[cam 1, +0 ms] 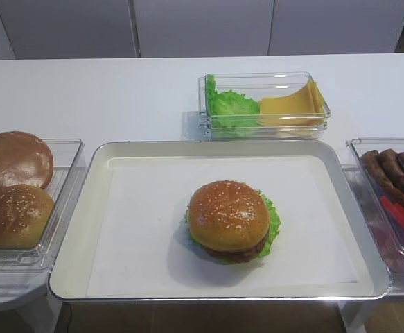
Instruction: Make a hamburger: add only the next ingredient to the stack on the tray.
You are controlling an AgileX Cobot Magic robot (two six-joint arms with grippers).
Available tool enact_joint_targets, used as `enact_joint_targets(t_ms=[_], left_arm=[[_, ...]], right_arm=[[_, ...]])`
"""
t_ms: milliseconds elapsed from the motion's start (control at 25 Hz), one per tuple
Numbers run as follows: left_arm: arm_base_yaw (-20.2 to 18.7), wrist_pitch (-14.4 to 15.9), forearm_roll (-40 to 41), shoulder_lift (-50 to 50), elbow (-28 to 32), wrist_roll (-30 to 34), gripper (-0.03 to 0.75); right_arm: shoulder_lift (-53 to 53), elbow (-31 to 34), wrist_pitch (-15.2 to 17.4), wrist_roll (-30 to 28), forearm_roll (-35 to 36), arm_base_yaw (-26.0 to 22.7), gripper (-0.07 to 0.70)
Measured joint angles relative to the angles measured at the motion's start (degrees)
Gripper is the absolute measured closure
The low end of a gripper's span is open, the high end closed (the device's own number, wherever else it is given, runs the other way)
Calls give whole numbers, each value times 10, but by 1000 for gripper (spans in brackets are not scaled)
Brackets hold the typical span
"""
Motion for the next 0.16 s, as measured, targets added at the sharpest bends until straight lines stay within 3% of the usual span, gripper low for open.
enact_joint_targets(t_ms=[160], left_arm=[[38,0,-10,0,0,2,349]], right_arm=[[0,0,0,0,0,0,360]])
